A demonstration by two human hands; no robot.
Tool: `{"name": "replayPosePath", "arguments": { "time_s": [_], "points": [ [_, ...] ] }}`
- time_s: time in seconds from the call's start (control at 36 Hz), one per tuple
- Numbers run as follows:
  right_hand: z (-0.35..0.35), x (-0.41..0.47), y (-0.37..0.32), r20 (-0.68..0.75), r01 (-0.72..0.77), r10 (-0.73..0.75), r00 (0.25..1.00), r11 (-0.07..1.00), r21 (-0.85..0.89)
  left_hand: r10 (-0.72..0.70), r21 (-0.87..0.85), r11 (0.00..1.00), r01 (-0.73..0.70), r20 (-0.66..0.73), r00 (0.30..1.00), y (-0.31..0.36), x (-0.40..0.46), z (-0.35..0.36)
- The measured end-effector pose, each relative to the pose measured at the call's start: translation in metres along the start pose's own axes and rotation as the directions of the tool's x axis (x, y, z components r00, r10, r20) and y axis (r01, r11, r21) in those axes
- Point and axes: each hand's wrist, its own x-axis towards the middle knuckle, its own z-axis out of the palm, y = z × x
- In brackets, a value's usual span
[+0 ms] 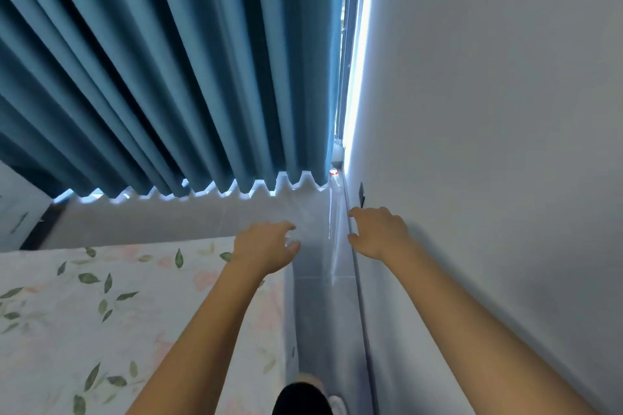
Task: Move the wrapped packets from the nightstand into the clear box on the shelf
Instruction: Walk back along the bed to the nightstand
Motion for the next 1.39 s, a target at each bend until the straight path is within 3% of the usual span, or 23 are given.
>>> {"name": "replayPosePath", "arguments": {
  "time_s": [0.14, 0.28, 0.44, 0.78, 1.06, 1.19, 1.39],
  "points": [
    [-0.034, 0.061, -0.005, 0.033, 0.018, -0.017, 0.999, 0.999, -0.031, 0.005, 0.011, 1.0, -0.005, 0.042, 0.999, -0.014, 0.057, -0.032],
    [-0.078, 0.14, -0.018, -0.014, 0.055, -0.056, 0.998, 0.996, -0.074, -0.032, 0.069, 0.997, 0.034, -0.032, 0.999, -0.044, 0.116, -0.072],
    [-0.124, 0.263, -0.041, -0.041, 0.137, -0.139, 0.989, 0.989, -0.049, -0.163, -0.037, 0.986, 0.162, -0.044, 0.986, -0.104, 0.213, -0.106],
    [-0.228, 0.493, -0.155, -0.031, 0.361, -0.378, 0.925, 0.904, -0.229, -0.444, -0.183, 0.881, 0.436, -0.007, 0.896, -0.254, 0.367, -0.189],
    [-0.255, 0.617, -0.287, 0.032, 0.62, -0.638, 0.77, 0.734, -0.279, -0.614, -0.222, 0.76, 0.611, 0.065, 0.787, -0.348, 0.416, -0.221],
    [-0.253, 0.676, -0.363, 0.094, 0.74, -0.753, 0.651, 0.602, -0.302, -0.717, -0.295, 0.62, 0.727, 0.163, 0.677, -0.403, 0.431, -0.212],
    [-0.256, 0.763, -0.467, 0.157, 0.847, -0.857, 0.491, 0.427, -0.317, -0.832, -0.326, 0.479, 0.815, 0.126, 0.54, -0.48, 0.467, -0.219]
  ]
}}
